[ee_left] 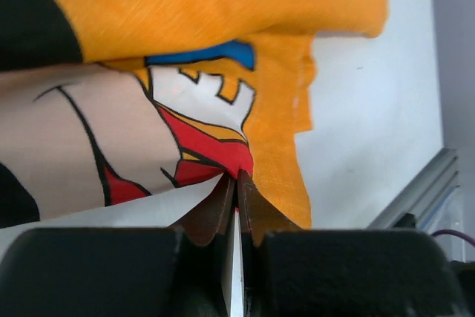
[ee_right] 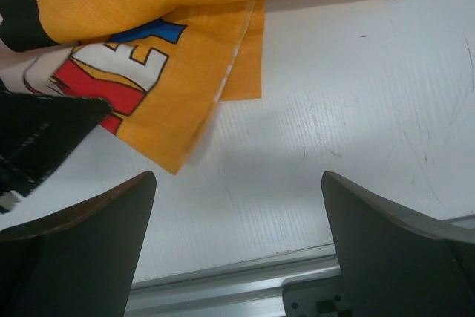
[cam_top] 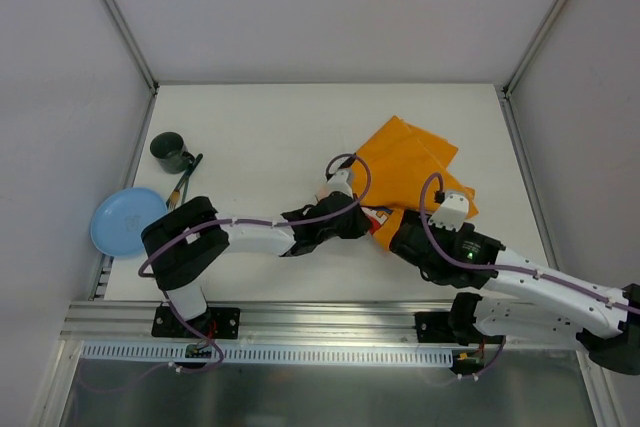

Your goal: Set the dinner table for one person

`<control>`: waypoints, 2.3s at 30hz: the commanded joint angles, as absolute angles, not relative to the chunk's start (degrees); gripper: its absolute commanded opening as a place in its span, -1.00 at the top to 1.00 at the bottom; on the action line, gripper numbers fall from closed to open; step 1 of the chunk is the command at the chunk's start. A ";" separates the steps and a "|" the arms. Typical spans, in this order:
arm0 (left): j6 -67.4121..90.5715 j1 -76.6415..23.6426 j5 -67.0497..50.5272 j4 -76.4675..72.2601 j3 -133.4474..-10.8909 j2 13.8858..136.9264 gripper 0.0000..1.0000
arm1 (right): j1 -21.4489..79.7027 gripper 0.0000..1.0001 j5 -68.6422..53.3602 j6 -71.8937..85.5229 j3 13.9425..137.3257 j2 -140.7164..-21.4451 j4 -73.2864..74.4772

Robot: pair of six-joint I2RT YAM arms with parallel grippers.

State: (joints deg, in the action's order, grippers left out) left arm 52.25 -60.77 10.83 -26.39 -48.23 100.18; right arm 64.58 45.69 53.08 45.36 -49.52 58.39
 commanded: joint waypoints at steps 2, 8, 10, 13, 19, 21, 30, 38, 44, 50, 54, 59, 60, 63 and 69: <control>47.82 -60.82 12.65 -23.22 -53.87 93.78 1.00 | 66.71 -0.99 48.87 60.46 45.79 -49.04 65.13; 45.97 -58.80 12.83 -20.39 -57.92 90.71 1.00 | 68.82 -0.99 48.61 63.37 43.60 -50.45 64.25; 45.53 -57.57 12.75 -19.51 -58.97 89.39 1.00 | 69.34 -0.99 48.17 63.46 42.98 -51.67 63.20; 43.17 -56.34 13.36 -18.28 -60.73 87.37 1.00 | 69.87 -0.99 48.08 63.72 43.50 -53.61 62.49; 39.20 -55.55 14.33 -14.68 -64.07 85.52 1.00 | 70.14 -0.99 51.40 62.23 50.25 -58.00 64.68; 39.63 -55.55 14.24 -14.68 -63.29 85.43 1.00 | 70.14 -0.99 53.42 60.31 52.98 -58.79 65.21; 42.98 -55.55 13.10 -16.87 -57.66 85.17 1.00 | 70.05 -0.99 61.78 54.23 68.27 -63.36 65.21; 43.16 -55.55 13.18 -17.49 -56.51 83.76 1.00 | 64.09 -0.99 57.41 49.70 61.82 -62.86 48.88; 41.49 -55.46 14.15 -17.40 -55.55 82.09 1.00 | 50.31 -0.99 35.20 48.08 33.16 -46.60 16.23; 40.34 -55.46 14.94 -17.14 -54.50 81.04 1.00 | 43.25 -0.99 29.02 45.01 25.67 -41.05 6.01; 39.46 -55.46 15.55 -17.05 -53.97 80.51 1.00 | 41.48 -0.99 25.06 42.55 22.86 -37.19 -4.72; 37.97 -55.11 16.08 -15.91 -53.53 79.98 1.00 | 41.40 -0.99 18.99 44.03 18.12 -30.69 -17.12; 38.06 -55.02 16.08 -15.91 -53.35 79.89 1.00 | 41.40 -0.99 18.90 44.38 17.50 -29.98 -19.31; 38.06 -54.84 16.08 -16.00 -53.00 79.72 1.00 | 41.48 -0.99 18.63 45.00 14.59 -28.13 -24.16; 38.32 -54.76 15.91 -16.17 -52.73 79.63 1.00 | 41.40 -0.99 17.32 46.75 14.68 -32.59 -27.50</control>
State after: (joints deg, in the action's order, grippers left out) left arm 39.51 -55.37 14.24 -14.96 -53.21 81.95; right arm 41.58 19.09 45.04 14.76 -30.59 -19.46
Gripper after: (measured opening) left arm 0.008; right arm 0.993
